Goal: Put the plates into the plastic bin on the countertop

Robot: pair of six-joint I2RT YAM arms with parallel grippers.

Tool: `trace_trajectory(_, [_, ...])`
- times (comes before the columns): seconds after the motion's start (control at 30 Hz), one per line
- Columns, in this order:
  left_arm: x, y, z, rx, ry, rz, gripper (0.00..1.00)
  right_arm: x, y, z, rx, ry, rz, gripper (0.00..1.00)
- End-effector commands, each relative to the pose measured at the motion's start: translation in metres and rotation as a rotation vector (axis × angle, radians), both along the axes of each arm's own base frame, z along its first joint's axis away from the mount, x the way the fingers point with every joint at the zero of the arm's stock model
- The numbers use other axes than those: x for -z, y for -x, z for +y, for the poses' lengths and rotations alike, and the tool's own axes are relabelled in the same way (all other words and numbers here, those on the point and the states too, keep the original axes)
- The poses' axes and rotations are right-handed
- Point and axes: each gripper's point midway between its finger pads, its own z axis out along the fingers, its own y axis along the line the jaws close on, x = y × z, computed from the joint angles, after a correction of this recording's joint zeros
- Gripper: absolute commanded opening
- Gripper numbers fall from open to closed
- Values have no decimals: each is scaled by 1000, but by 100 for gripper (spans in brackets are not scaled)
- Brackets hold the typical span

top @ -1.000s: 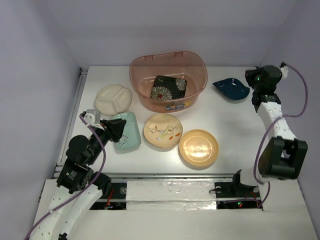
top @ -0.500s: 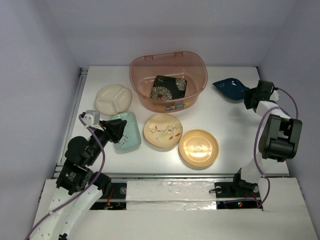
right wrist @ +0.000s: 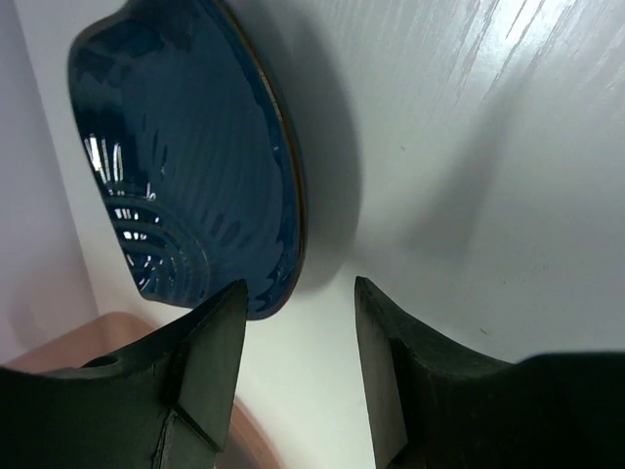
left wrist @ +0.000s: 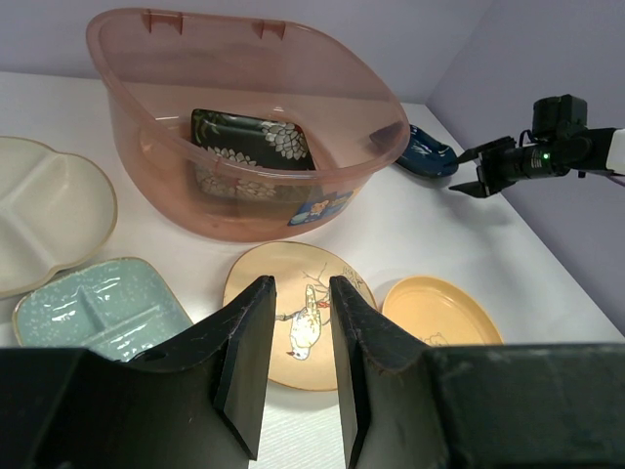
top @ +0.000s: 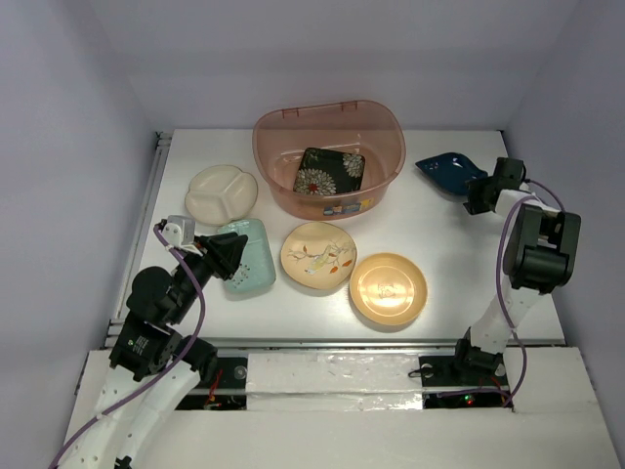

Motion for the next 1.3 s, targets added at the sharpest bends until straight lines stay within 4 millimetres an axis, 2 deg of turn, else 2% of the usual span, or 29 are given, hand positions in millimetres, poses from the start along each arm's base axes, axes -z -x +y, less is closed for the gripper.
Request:
trace_trajectory(0.0, [-21, 3, 2, 3, 25, -65, 27, -8, -14, 1, 13, -49, -36, 53])
trace_trajectory(0.17, [-22, 3, 1, 3, 26, -67, 27, -7, -18, 0, 51, -84, -29, 51])
trace_trajectory(0.4, [-19, 1, 2, -4, 22, -58, 27, -5, -23, -4, 96, -107, 1, 41])
trace_trajectory(0.6, [-18, -2, 7, -36, 17, -52, 27, 3, -24, 0, 113, -134, 66, 39])
trace_trajectory(0.63, [-19, -2, 9, -43, 18, -55, 27, -1, -28, -2, 111, -123, 61, 40])
trace_trajectory(0.7, [-21, -1, 11, -51, 25, -64, 27, 2, -24, 4, 92, -117, 93, 38])
trace_trajectory(0.9, [-21, -2, 8, -39, 22, -63, 27, 6, -17, -2, 123, -94, 138, 40])
trace_trajectory(0.93, [-19, -2, 8, -39, 19, -57, 27, 13, -13, -4, 135, -90, 177, 39])
trace_trajectory(0.97, [-18, -3, 7, -39, 17, -52, 27, 15, -13, 0, 131, -83, 199, 38])
trace_trajectory(1.0, [-18, -3, 8, -40, 16, -51, 27, 6, -23, 1, 126, -70, 188, 35])
trace_trajectory(1.07, [-17, -4, 8, -44, 14, -47, 27, 17, -17, 0, 132, -66, 255, 34])
trace_trajectory(1.27, [-18, -8, 10, -62, 9, -46, 27, 15, -21, 1, 141, -57, 294, 30])
